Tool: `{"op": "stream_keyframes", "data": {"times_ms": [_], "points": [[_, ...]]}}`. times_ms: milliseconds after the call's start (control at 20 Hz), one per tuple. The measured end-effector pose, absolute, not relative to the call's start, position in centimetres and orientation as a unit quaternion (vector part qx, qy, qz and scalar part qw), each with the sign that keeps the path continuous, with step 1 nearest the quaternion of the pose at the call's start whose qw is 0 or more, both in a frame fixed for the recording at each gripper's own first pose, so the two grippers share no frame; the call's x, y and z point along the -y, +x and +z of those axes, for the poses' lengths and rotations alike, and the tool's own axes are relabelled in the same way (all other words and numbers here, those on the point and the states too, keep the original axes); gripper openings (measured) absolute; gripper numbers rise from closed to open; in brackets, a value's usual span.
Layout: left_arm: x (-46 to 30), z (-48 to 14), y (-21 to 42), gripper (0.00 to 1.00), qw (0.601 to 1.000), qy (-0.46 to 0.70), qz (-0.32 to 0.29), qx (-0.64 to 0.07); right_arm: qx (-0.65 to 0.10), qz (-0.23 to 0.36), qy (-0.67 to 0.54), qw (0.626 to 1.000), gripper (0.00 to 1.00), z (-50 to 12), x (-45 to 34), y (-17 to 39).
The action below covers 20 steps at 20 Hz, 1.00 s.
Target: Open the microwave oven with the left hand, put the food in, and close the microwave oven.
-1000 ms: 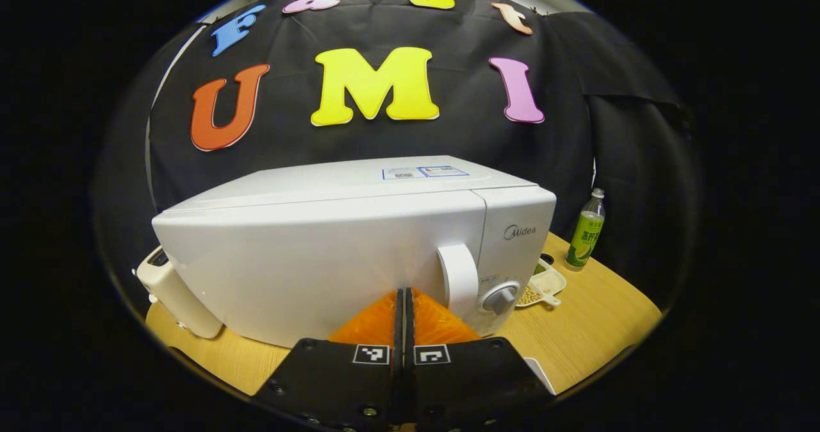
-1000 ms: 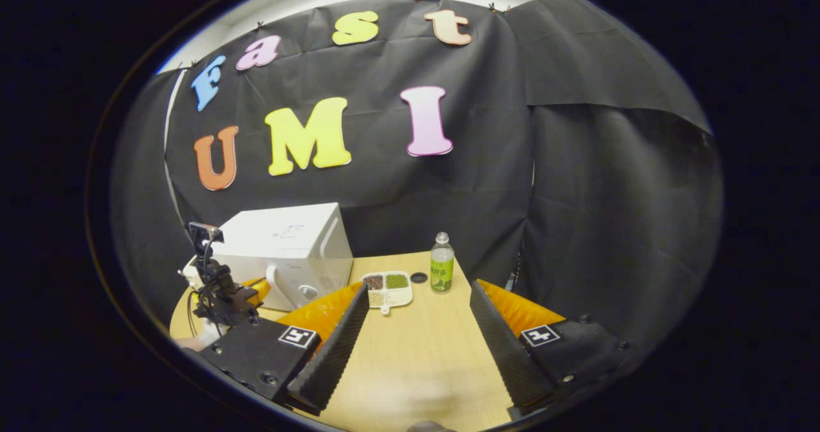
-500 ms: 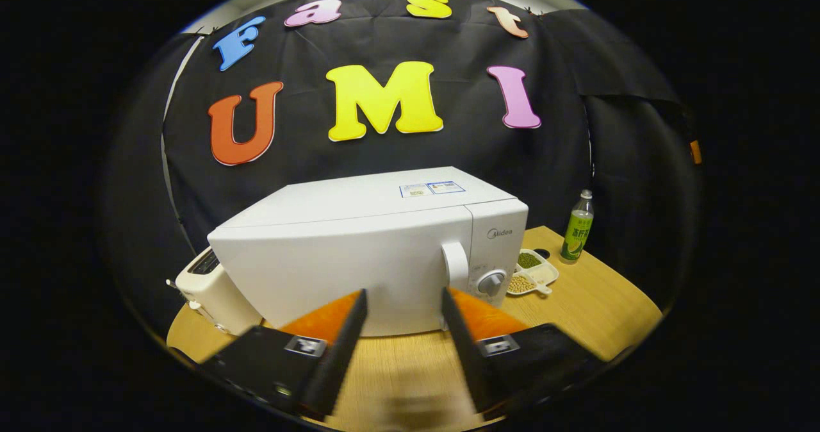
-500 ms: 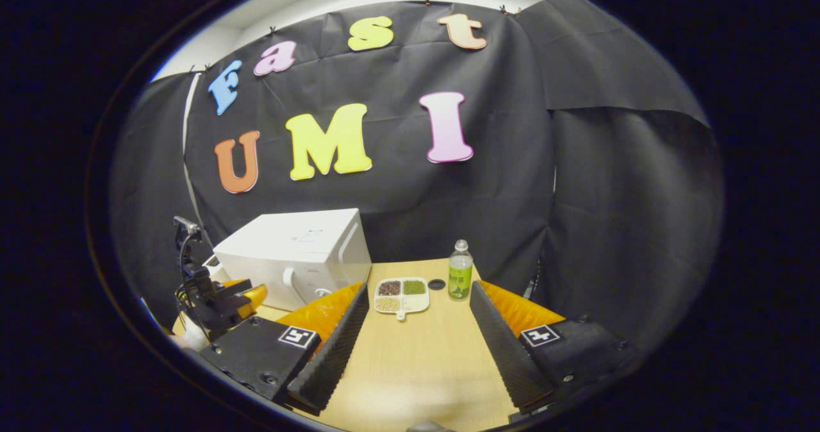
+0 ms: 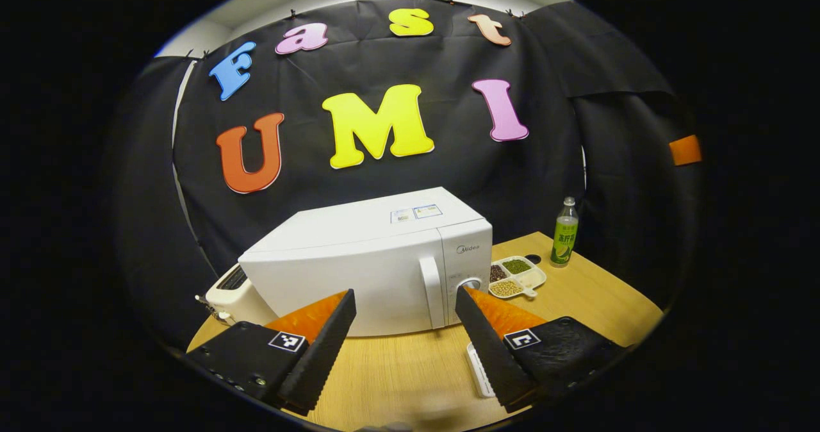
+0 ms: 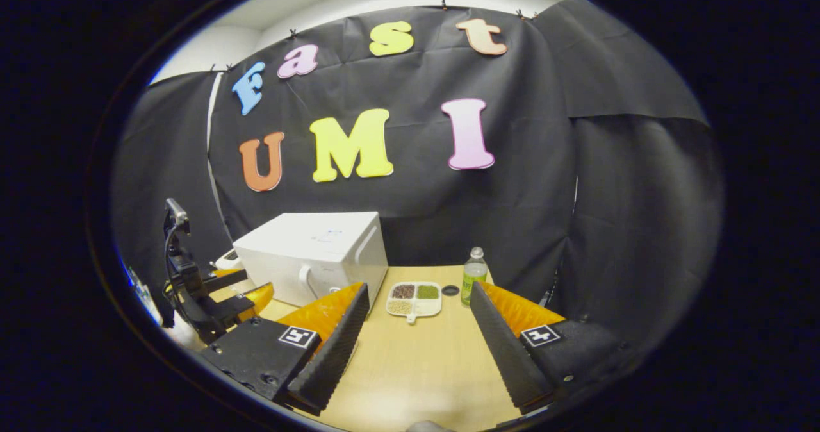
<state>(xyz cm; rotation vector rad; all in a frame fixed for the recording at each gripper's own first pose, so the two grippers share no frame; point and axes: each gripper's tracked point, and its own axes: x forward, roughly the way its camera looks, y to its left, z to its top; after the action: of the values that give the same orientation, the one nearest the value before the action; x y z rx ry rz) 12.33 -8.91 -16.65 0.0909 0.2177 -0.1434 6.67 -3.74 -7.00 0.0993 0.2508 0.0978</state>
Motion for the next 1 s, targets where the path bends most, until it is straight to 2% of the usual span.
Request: {"op": "stream_keyframes", "data": {"times_ms": [350, 400, 450, 500, 550, 750, 800, 850, 900, 1000], "points": [[5.4, -10.9, 7.7, 0.96, 0.992, 0.008, -0.096, -0.08, -0.082, 0.011, 0.043, 0.996, 1.0, -3.8, 1.8, 3.1], [4.6, -10.1, 7.0, 0.97, 0.993, 0.008, -0.095, -0.075, -0.08, 0.01, 0.041, 0.996, 0.92, -3.4, 1.1, 2.5], [3.8, -9.2, 6.2, 0.96, 0.993, 0.005, -0.094, -0.07, -0.077, 0.01, 0.037, 0.996, 1.0, -3.1, 0.5, 1.9], [3.0, -8.3, 5.5, 0.97, 0.994, 0.001, -0.093, -0.062, -0.073, 0.01, 0.034, 0.997, 0.92, -2.6, -0.1, 1.4], [2.1, -7.5, 4.7, 0.96, 0.994, -0.003, -0.091, -0.056, -0.067, 0.008, 0.029, 0.997, 0.92, -2.1, -0.6, 0.9], [-1.5, -5.1, 1.8, 0.96, 0.996, -0.039, -0.071, -0.048, -0.049, 0.008, 0.027, 0.998, 0.92, -0.7, -2.8, -0.5], [-2.5, -4.6, 1.2, 0.96, 0.996, -0.042, -0.059, -0.044, -0.048, 0.01, 0.028, 0.998, 1.0, -0.5, -3.3, -0.7], [-3.8, -4.3, 0.6, 0.96, 0.997, -0.043, -0.044, -0.041, -0.046, 0.011, 0.028, 0.998, 1.0, -0.5, -3.7, -0.9], [-4.8, -4.1, 0.1, 0.97, 0.998, -0.041, -0.029, -0.038, -0.046, 0.012, 0.028, 0.998, 0.92, -0.4, -4.1, -1.0], [-6.4, -3.6, -1.0, 0.97, 0.999, -0.034, -0.005, -0.034, -0.046, 0.014, 0.027, 0.998, 0.92, -0.6, -4.6, -1.3]]}}
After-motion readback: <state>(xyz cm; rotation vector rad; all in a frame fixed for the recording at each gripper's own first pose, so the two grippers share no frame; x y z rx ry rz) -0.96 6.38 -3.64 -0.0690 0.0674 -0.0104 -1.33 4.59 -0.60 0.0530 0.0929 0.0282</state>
